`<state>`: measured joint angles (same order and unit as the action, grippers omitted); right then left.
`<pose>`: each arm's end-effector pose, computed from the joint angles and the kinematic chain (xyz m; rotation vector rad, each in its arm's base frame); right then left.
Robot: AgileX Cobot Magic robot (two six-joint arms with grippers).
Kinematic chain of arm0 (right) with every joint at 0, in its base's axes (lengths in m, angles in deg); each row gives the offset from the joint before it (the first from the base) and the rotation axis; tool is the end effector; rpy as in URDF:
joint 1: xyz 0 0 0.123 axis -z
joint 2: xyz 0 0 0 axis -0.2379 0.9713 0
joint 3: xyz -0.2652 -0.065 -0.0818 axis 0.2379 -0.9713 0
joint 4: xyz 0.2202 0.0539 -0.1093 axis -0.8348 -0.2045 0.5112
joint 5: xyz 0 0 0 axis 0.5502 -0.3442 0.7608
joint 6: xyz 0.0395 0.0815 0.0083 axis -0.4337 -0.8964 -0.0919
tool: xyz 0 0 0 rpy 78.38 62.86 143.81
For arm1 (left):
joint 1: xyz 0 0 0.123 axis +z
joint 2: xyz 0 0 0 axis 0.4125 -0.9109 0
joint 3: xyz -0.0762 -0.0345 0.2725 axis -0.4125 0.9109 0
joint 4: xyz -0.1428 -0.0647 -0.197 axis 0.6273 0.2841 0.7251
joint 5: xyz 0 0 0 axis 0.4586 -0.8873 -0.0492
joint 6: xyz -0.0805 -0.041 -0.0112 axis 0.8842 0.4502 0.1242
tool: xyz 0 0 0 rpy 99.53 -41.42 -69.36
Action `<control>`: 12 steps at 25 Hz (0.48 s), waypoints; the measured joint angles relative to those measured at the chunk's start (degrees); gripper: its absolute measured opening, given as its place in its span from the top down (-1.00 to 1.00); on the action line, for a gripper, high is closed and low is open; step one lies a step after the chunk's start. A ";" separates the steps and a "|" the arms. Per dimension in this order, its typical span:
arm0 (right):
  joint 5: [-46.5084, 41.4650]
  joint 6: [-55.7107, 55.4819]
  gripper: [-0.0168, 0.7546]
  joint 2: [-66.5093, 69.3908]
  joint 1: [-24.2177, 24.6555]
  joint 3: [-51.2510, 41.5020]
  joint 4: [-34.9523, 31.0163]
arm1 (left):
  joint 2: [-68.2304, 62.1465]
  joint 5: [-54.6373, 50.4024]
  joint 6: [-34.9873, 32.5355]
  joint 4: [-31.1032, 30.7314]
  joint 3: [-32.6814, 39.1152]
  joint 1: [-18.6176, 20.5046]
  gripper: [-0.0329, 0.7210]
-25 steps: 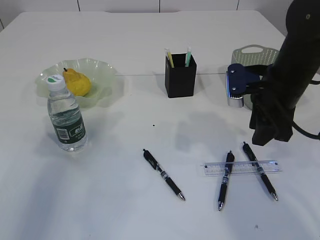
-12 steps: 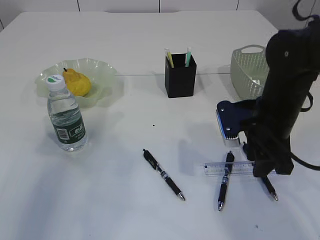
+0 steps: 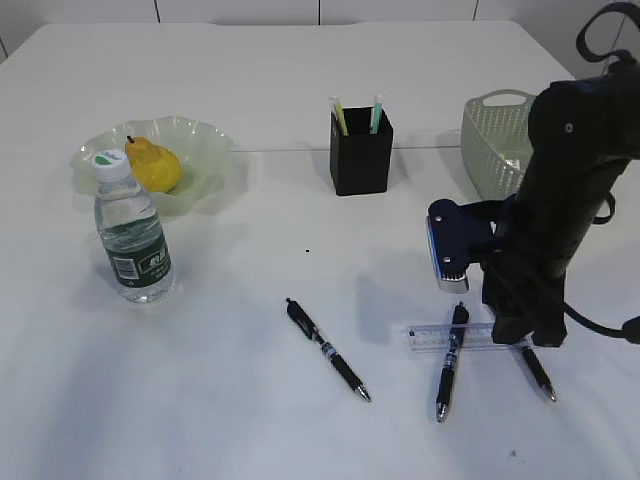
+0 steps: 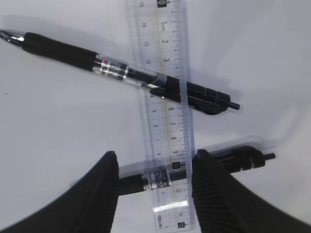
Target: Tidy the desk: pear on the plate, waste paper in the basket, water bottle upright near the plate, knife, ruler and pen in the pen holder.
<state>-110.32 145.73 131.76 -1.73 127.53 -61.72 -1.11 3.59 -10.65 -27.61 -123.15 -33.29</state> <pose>0.3340 0.0918 0.1648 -2.0752 2.2615 -0.0689 0.2348 -0.0154 0.3061 -0.2425 2.3168 0.0674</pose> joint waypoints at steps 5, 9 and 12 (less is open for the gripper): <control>0.16 2.14 0.00 1.59 0.00 0.00 0.12 | 0.00 0.00 0.00 0.00 0.00 0.00 -0.44; 0.29 2.64 0.00 2.85 0.00 0.00 0.12 | 0.00 0.00 0.00 0.00 0.00 0.00 -0.44; 0.86 2.87 -0.01 3.14 0.00 0.00 0.12 | 0.00 0.00 0.00 0.00 0.00 0.00 -0.44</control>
<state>-109.45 148.60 134.90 -1.73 127.53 -61.61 -1.11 3.59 -10.65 -27.61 -123.15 -33.29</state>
